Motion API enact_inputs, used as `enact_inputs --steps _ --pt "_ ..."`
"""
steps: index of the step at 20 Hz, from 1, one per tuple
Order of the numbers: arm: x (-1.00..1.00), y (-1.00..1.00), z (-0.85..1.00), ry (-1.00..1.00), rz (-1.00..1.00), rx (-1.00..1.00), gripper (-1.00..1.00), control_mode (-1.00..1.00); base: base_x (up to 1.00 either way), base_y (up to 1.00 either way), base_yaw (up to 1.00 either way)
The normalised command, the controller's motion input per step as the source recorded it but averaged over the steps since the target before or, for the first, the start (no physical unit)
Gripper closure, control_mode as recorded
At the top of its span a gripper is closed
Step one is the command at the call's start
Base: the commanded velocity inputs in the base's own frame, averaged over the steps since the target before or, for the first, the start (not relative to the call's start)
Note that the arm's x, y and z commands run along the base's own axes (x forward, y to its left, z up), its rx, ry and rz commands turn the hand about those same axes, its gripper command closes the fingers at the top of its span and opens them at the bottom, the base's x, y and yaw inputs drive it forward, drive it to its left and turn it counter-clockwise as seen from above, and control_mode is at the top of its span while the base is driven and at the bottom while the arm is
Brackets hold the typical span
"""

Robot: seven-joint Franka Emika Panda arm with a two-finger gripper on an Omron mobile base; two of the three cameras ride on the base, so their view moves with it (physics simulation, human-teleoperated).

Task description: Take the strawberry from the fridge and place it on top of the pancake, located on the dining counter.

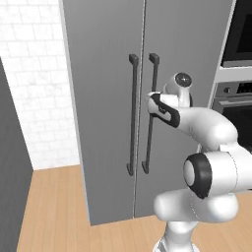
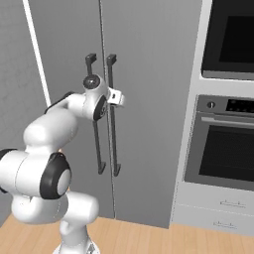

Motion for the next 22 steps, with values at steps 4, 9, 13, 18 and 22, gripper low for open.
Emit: enact_inputs --steps 4,9,13,18,22 --pt "0.21 -0.06 0.00 0.00 0.00 0.00 -1.00 -1.00 0.00 0.00 0.00" --pt "0.29 -0.01 0.00 0.00 0.00 0.00 -1.00 -1.00 0.00 0.00 0.00" --pt "0.38 0.03 -0.03 0.00 0.00 0.00 -1.00 -1.00 0.00 0.00 0.00" --pt "0.38 0.02 -0.09 0.00 0.00 0.00 -1.00 -1.00 0.00 0.00 0.00" --pt "0.37 0.10 -0.16 0.00 0.00 0.00 -1.00 -1.00 0.00 0.00 0.00"
